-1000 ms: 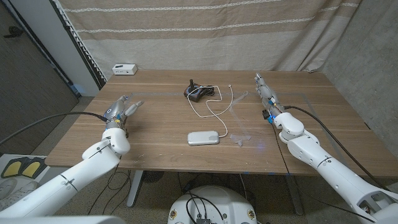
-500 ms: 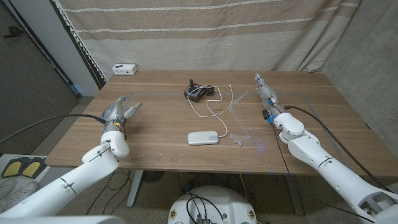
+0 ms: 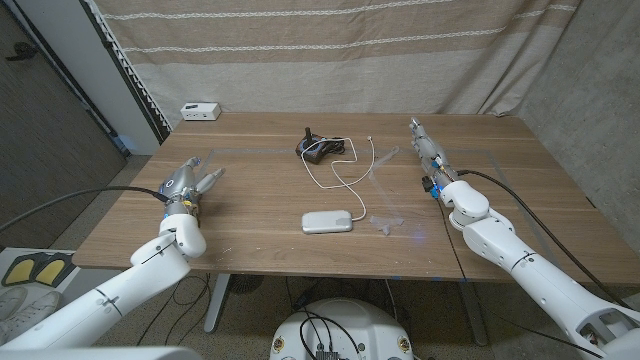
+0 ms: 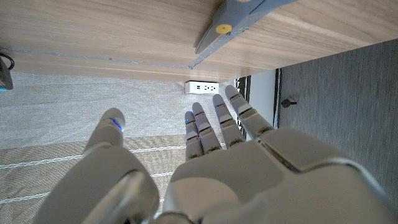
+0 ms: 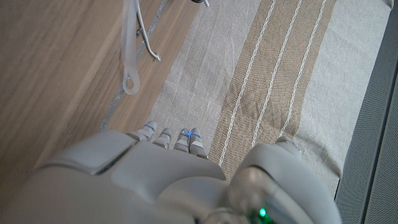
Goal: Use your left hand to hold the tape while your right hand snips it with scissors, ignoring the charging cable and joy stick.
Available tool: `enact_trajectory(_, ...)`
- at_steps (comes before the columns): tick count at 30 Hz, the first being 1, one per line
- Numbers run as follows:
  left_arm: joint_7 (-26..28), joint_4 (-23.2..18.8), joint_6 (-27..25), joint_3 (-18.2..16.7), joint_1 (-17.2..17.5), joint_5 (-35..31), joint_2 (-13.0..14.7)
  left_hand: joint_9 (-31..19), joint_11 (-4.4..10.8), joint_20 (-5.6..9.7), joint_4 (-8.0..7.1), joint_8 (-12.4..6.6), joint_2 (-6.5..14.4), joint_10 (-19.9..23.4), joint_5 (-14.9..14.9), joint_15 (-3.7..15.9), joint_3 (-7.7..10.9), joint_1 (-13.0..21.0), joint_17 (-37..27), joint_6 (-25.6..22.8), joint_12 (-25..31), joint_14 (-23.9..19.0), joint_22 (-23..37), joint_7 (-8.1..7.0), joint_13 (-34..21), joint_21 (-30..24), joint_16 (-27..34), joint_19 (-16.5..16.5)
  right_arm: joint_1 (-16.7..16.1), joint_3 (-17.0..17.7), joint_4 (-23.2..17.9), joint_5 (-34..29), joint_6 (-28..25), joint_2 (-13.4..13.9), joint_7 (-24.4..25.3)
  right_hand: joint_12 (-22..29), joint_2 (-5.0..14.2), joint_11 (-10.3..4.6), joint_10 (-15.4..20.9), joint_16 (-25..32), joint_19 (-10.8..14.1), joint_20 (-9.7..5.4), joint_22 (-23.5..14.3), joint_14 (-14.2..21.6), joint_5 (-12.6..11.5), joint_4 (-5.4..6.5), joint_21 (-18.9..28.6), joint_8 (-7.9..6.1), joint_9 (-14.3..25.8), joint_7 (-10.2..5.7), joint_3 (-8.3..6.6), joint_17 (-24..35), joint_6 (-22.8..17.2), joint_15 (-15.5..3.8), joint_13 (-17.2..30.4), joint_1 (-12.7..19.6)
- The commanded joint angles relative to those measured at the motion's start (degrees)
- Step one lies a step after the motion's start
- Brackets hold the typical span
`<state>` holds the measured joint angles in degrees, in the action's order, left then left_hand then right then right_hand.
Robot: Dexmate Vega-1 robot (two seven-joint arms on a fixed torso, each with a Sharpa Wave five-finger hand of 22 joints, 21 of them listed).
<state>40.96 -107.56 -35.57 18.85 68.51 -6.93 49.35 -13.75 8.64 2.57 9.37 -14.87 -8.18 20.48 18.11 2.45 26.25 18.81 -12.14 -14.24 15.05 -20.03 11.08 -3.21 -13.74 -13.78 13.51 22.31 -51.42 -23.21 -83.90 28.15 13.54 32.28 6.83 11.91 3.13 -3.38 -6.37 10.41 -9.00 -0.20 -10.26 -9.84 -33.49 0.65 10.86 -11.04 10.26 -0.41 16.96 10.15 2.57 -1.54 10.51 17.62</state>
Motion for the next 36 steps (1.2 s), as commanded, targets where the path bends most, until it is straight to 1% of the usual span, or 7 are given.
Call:
enact_trajectory(1,0.2,0.6,-0.5,-0.5,0.5,0.0,-0.2,-0.4,0.56,1.43,-0.20,-0.45,0.0,0.5,0.2,5.13,0.23,0.9,-0.2,-0.6,0.4,-1.1,0.2,-0.79,-0.3,-0.5,0.5,1.1,0.2,-0.1,-0.8,-0.2,-1.1,0.2,0.5,0.0,0.04,0.24,-0.5,0.0,-0.5,0.20,-0.2,-4.4,-0.3,-0.28,0.5,-0.01,0.3,-0.13,0.08,0.1,0.3,-1.90,0.2,0.4)
enact_trajectory(4,0.4,0.7,-0.7,-0.7,0.5,0.1,-0.4,-0.4,0.63,1.18,-0.22,-0.41,0.0,0.5,0.2,5.01,0.26,1.1,-0.3,-0.4,0.4,-1.6,0.2,-0.58,-0.4,-0.6,0.7,1.3,0.2,-0.3,-1.0,-0.8,-1.2,0.5,0.8,1.1,0.14,-0.02,2.3,0.1,-0.4,0.21,-0.2,-4.2,-0.4,-0.27,0.5,-0.17,0.3,-0.31,0.11,0.1,0.0,-2.06,0.2,0.4)
enact_trajectory(12,0.1,0.4,-1.9,-1.0,0.9,0.6,-0.4,-0.6,-0.08,0.26,-0.36,-0.25,0.0,0.2,0.1,4.12,0.20,1.2,-0.4,0.2,0.4,-1.7,0.2,0.51,-0.7,-0.4,0.6,0.8,0.1,-0.5,-1.8,-1.3,-2.0,0.9,0.9,0.9,0.14,-0.10,2.0,0.2,-0.4,0.19,-0.2,-3.9,-0.4,-0.30,0.5,-0.21,0.2,-0.32,0.14,0.1,-0.2,-2.20,0.2,0.4)
enact_trajectory(23,-0.7,0.3,-2.1,-1.4,1.4,1.6,0.1,-0.9,-0.40,0.57,-0.46,-0.14,0.2,0.1,0.1,4.75,0.29,1.5,-0.5,0.7,0.4,-1.6,0.3,0.91,-1.0,-0.2,0.5,0.4,-0.1,-0.5,-2.1,-1.2,-2.0,0.8,1.0,0.4,0.19,0.12,0.8,0.1,-0.5,0.17,-0.2,-4.1,-0.5,-0.30,0.5,0.01,0.3,-0.31,0.16,0.1,0.4,-1.98,0.3,0.4)
enact_trajectory(27,-0.9,0.3,-2.4,-1.4,1.4,1.9,0.2,-1.0,-0.34,1.08,-0.24,-0.22,1.0,0.1,0.1,4.82,0.97,2.6,-0.5,0.7,0.4,-1.6,0.3,1.30,-1.1,-0.3,0.5,0.8,-0.2,-0.5,-2.2,-1.2,-2.1,0.7,1.2,0.4,0.21,0.11,0.8,0.1,-0.5,0.17,-0.2,-4.1,-0.5,-0.30,0.5,0.02,0.3,-0.32,0.16,0.1,0.5,-1.95,0.2,0.4)
enact_trajectory(30,-0.5,0.4,-2.3,-1.6,1.6,2.0,0.0,-1.4,-0.44,1.31,0.33,-0.97,2.3,0.7,0.2,4.97,2.50,5.3,-0.5,-0.5,0.7,-1.8,0.2,1.66,-1.4,-0.3,0.4,1.0,-0.4,-0.5,-2.5,-1.1,-2.4,0.7,1.4,0.4,0.23,0.03,0.7,0.1,-0.5,0.15,-0.2,-4.1,-0.5,-0.30,0.5,0.02,0.3,-0.31,0.16,0.1,0.5,-1.93,0.2,0.4)
enact_trajectory(36,-0.5,0.5,-2.6,-1.7,1.7,2.2,0.2,-1.6,-0.30,1.38,0.50,-1.18,2.5,0.8,0.2,5.10,3.03,6.3,-0.5,-0.7,0.8,-2.0,0.2,1.87,-1.5,-0.3,0.4,1.1,-0.6,-0.5,-2.9,-1.3,-2.4,0.8,1.7,0.4,0.26,0.10,0.7,0.1,-0.5,0.14,-0.2,-4.2,-0.5,-0.30,0.5,0.03,0.3,-0.29,0.16,0.1,0.5,-1.95,0.2,0.5)
